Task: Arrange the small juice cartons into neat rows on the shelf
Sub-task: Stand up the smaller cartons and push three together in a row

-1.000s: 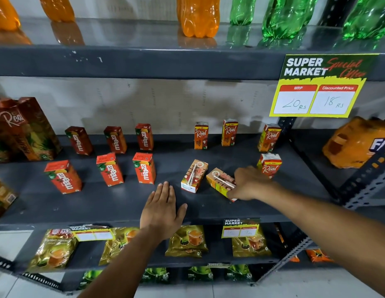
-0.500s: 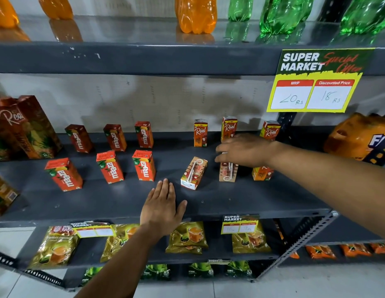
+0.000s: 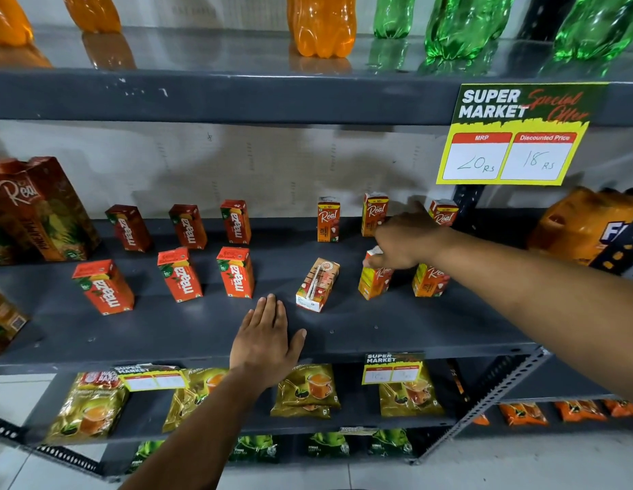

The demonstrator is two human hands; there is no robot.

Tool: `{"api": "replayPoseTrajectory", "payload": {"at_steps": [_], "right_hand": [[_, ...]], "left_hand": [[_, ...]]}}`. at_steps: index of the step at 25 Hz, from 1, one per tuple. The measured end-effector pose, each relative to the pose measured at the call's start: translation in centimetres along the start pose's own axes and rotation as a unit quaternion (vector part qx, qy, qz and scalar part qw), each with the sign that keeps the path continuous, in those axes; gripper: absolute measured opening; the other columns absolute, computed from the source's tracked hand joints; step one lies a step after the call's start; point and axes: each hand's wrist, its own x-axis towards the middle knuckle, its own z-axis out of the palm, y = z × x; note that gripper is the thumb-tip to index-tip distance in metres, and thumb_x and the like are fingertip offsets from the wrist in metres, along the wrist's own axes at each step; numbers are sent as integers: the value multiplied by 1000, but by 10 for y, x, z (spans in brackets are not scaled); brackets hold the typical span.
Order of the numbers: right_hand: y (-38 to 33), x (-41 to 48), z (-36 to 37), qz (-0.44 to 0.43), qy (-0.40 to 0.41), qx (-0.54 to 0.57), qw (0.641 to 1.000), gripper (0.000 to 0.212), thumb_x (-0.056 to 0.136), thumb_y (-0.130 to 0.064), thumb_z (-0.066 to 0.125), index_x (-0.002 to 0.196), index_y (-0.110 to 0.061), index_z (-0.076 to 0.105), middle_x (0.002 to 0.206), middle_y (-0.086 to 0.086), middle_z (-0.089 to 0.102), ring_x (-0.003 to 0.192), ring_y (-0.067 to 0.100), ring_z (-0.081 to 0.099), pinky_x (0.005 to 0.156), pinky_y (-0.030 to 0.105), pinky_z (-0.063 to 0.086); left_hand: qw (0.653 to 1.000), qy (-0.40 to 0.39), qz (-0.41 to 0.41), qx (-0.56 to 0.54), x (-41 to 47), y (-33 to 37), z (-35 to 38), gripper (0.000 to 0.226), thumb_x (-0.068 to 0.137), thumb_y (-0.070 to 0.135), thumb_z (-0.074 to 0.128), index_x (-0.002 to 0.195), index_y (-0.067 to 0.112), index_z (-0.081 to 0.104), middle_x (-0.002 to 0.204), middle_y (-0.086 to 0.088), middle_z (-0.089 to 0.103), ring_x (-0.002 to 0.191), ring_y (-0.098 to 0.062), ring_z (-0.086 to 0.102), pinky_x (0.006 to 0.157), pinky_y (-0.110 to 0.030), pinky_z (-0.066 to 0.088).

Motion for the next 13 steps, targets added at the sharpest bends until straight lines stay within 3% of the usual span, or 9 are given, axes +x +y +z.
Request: {"api": "replayPoseTrajectory", "payload": {"at_steps": [4, 7, 10, 13], "right_hand": [[-13, 3, 1, 69, -11, 50, 996, 57, 86, -69, 40, 61, -19, 49, 63, 1, 51, 59, 16, 44, 88, 45, 42], [-14, 3, -5, 83, -6, 92, 992, 59, 81, -74, 42, 72, -17, 55, 71, 1, 57, 70, 20, 54, 89, 46, 45], [-22, 12, -11, -17, 68, 103, 992, 61, 80, -67, 54, 118, -19, 58, 110, 5, 65, 100, 26, 58, 89, 44, 46], [-49, 24, -12, -169, 71, 75, 980, 53, 81, -45, 67, 129, -26, 54, 128, 2, 60, 117, 25, 51, 99, 46, 42]], "left_hand": [[1000, -2, -1, -2, 0, 0, -2, 79, 91, 61, 9, 148, 5, 9, 160, -13, 6, 146, -25, 2, 116, -37, 2], [1000, -10, 3, -3, 0, 1, -2, 79, 91, 61, 9, 148, 6, 8, 160, -13, 5, 146, -25, 1, 116, -37, 2], [999, -28, 35, -1, 7, -14, -8, 81, 90, 66, 11, 149, 10, 8, 160, -9, 3, 146, -23, 2, 116, -37, 6], [995, -35, 97, 1, 6, -35, -14, 77, 91, 65, 9, 150, 14, 8, 161, -5, 3, 146, -18, 0, 115, -33, 3]]}}
